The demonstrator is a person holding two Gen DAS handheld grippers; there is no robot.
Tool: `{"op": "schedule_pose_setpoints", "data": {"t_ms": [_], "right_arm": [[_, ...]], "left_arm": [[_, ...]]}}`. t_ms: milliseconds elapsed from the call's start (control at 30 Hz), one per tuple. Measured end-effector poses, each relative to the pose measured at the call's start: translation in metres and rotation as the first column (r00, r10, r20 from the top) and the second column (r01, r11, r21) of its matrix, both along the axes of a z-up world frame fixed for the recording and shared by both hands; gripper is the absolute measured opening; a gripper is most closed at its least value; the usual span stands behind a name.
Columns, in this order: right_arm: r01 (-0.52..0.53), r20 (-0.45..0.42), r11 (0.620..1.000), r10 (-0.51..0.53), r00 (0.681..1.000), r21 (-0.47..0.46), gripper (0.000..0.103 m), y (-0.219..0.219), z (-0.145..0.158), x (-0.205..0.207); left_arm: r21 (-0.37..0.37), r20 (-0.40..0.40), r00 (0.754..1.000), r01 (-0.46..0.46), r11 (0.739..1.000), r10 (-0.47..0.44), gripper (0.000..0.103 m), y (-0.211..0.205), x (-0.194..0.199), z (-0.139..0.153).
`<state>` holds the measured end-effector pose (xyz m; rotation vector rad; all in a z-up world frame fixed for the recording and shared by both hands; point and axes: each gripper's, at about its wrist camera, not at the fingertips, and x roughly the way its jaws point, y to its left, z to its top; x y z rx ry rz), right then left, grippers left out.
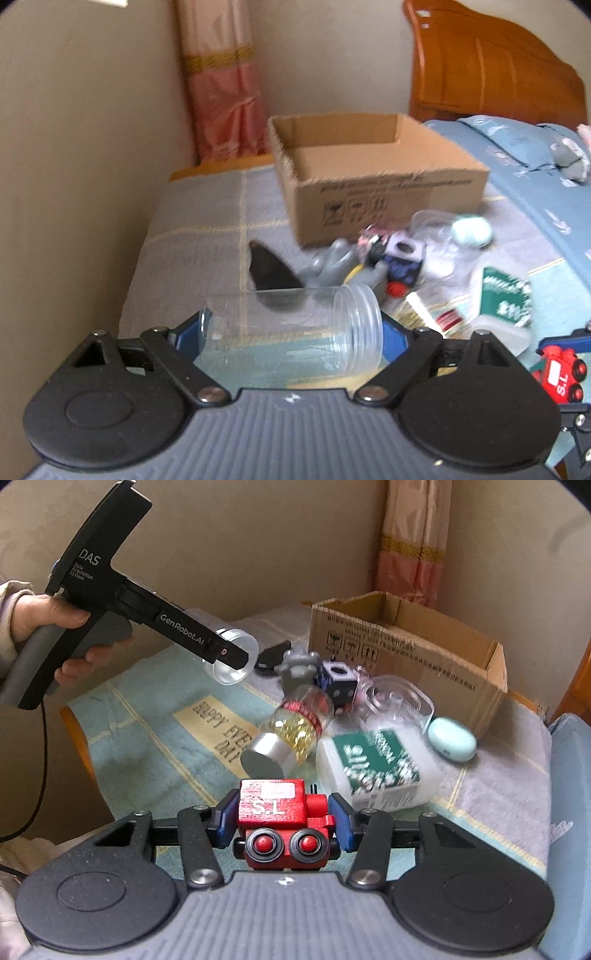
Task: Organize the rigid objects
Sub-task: 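Close the left tool on the clear jar while the right tool grasps the red train, then carry the jar and train into the box and open both tools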
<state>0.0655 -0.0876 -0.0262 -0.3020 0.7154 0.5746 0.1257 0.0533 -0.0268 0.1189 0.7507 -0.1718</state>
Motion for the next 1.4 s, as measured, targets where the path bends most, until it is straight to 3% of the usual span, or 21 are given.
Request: {"op": "schedule_pose_setpoints", "data": {"t_ms": [233,433,733,867,1000,1400], "right_arm": [[-0.004,0.064,1.0,0.002,0.998,0.027,0.056,-0.009,0.039,0.021],[0.049,0.112,0.996,-0.057,0.992,0.073,0.056,-0.019,0.068,0.064],[0.155,0.117,0.981,-0.168,0.979,0.113,0.056,-0.035,0.087,0.129],[0.199,0.111,0.974,-0.211,0.971,0.111,0.056,-0.042,0.089,0.147],[0.226,0.098,0.967,-0.237,0.966,0.115,0.056,-0.048,0.091,0.162],[0.254,0.071,0.96,-0.263,0.962,0.117,0.056,-0.046,0.092,0.21]], "left_arm": [[-0.041,0.031,0.996,0.088,0.995,-0.087,0.09,-0.02,0.023,0.039],[-0.034,0.065,0.99,0.127,0.991,-0.124,0.09,-0.045,0.071,0.065],[-0.016,0.032,0.992,0.119,0.993,-0.119,0.09,-0.077,0.15,0.068],[0.032,0.055,0.995,0.081,0.996,-0.083,0.092,-0.082,0.169,0.065],[0.052,0.042,0.997,0.07,0.996,-0.072,0.097,-0.079,0.168,0.063],[0.026,0.034,0.998,0.053,0.998,-0.054,0.101,-0.041,0.129,0.067]]}}
